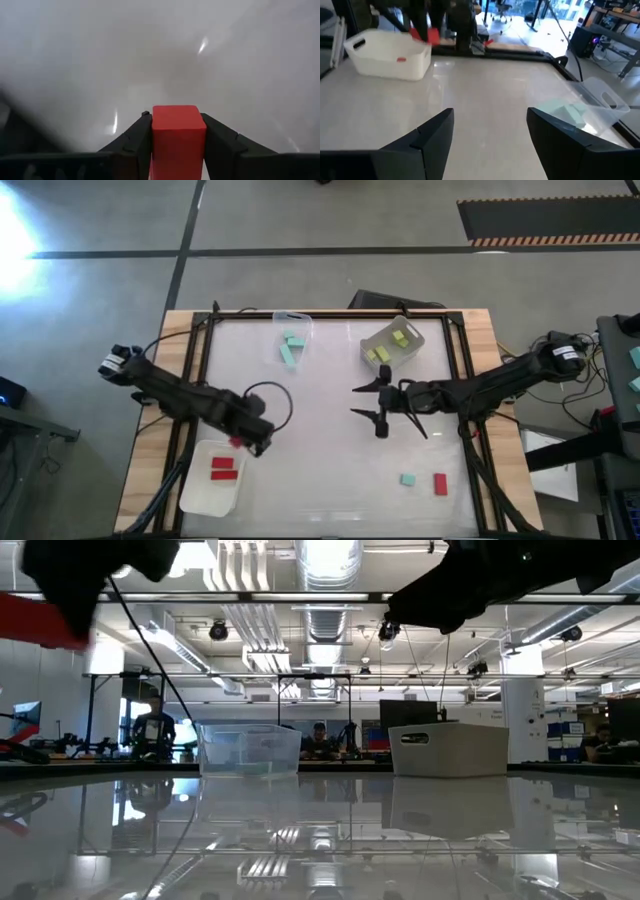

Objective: Sort & place blocks by color
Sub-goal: Put the red block into the white bin

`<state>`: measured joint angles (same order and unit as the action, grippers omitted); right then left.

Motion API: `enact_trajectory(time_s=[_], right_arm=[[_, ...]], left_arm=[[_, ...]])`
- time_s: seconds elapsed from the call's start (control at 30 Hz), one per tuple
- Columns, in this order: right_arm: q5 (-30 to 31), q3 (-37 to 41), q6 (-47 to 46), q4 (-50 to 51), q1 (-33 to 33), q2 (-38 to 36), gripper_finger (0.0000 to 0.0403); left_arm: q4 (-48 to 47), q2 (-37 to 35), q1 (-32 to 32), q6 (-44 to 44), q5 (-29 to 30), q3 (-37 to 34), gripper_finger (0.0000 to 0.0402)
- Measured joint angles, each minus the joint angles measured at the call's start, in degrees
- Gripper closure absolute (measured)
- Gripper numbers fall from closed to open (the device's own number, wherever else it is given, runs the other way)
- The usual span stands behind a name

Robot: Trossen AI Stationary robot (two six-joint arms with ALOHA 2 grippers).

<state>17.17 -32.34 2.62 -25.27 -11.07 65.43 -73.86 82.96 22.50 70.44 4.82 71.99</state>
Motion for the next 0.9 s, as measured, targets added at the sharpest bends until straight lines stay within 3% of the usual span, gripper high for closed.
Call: enact_trajectory(time_s=[0.17, 0.37, 0.5, 0.6, 0.77, 0.9], right_arm=[[0.00, 0.03, 0.02, -0.40, 0.00, 1.40, 0.0161], [0.01, 0.04, 0.02, -0.87, 0.00, 2.16, 0.0163], [0.00, 0.04, -0.09, -0.78, 0.00, 2.16, 0.0161], [0.00, 0.04, -0.48, -0.78, 0.00, 2.18, 0.0164], [0.00, 0.04, -0.57, -0.91, 0.00, 2.18, 0.0165], [-0.04, 0.04, -1.74, -1.17, -0.02, 2.18, 0.0161]], left_arm=[[-1.64, -0.18, 4.17, 2.45, -7.54, 0.48, 0.0286], [-1.54, -0.52, 13.30, -21.74, -10.90, 0.12, 0.0286], [3.53, -0.61, 21.21, -34.71, -16.95, -1.18, 0.0286], [7.79, -0.61, 24.87, -32.12, -15.05, -2.06, 0.0286], [14.54, 0.11, 27.68, -30.40, -5.88, -4.90, 0.0286], [16.08, 2.55, 27.80, -30.36, -5.61, -6.99, 0.0276]])
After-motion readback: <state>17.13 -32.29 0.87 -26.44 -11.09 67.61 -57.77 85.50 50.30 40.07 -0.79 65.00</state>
